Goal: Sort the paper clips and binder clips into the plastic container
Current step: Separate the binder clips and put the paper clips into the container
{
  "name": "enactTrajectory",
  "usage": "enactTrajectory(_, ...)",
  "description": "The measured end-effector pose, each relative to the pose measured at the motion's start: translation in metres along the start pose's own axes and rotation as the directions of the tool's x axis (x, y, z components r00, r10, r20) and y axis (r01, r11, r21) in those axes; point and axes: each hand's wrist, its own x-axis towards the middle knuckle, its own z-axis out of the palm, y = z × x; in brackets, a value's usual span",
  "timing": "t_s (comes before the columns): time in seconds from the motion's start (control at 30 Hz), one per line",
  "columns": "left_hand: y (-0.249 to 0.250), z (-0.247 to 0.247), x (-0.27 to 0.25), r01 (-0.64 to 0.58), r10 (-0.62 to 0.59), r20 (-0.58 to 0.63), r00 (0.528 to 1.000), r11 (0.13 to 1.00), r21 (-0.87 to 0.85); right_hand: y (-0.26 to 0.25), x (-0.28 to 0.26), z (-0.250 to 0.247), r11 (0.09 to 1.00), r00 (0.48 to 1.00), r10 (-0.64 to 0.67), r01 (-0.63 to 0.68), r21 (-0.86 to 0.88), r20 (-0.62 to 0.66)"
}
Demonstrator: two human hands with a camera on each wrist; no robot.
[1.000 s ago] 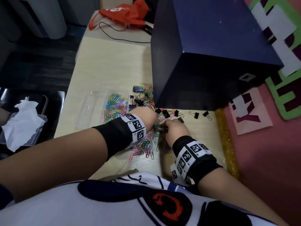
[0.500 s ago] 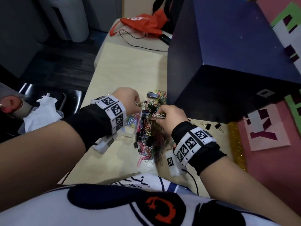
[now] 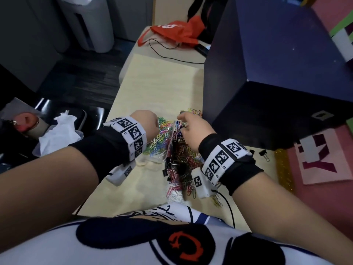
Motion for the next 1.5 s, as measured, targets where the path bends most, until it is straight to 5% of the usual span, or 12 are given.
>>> enactTrajectory(0.1,0.012,0.005,0.001,-0.07,0.07,-0.003,0.998,0.997,0.016,0.03,-0.011,-0.004,0.99,0.991,0.128,-0.13,-0.061,-0.029)
enactTrajectory(0.23,0.04,0.021,-0.006,-0.25,0.241,0.088,0.967,0.962,0.113,0.067,-0.028,0.007,0.92,0.945,0.285,-0.223,-0.321,0.159)
enactTrajectory(0.43,0.07,0.056,-0.023,-0.512,0.405,0.335,0.851,0.781,0.357,0.089,-0.063,0.041,0.95,0.985,0.093,-0.044,-0.309,0.145)
enactTrajectory(0.67,0.066,0.066,-0.026,-0.53,0.429,0.313,0.847,0.715,0.455,0.096,-0.074,0.034,0.913,0.986,0.166,-0.153,-0.377,0.001)
enactTrajectory(0.8,0.064,0.067,-0.025,-0.543,0.444,0.314,0.839,0.708,0.451,0.086,-0.059,0.041,0.964,0.999,0.024,-0.015,-0.264,0.031)
enactTrajectory(0.9,0.06,0.066,-0.022,-0.559,0.473,0.298,0.829,0.719,0.413,0.082,-0.057,0.05,0.961,0.985,-0.046,0.089,-0.261,0.164)
enactTrajectory(1.1,0.053,0.044,-0.012,-0.461,0.446,0.12,0.887,0.864,0.202,0.096,-0.072,0.047,0.939,0.999,-0.021,0.033,-0.341,0.039)
enactTrajectory(1.33,0.071,0.042,-0.007,-0.468,0.476,-0.032,0.879,0.849,-0.244,0.087,-0.079,0.032,0.999,0.985,0.019,-0.014,0.03,-0.173)
enactTrajectory(1.5,0.087,0.049,-0.006,-0.478,0.498,-0.022,0.867,0.818,-0.321,0.1,-0.085,0.029,0.973,0.958,0.115,-0.055,0.225,-0.262)
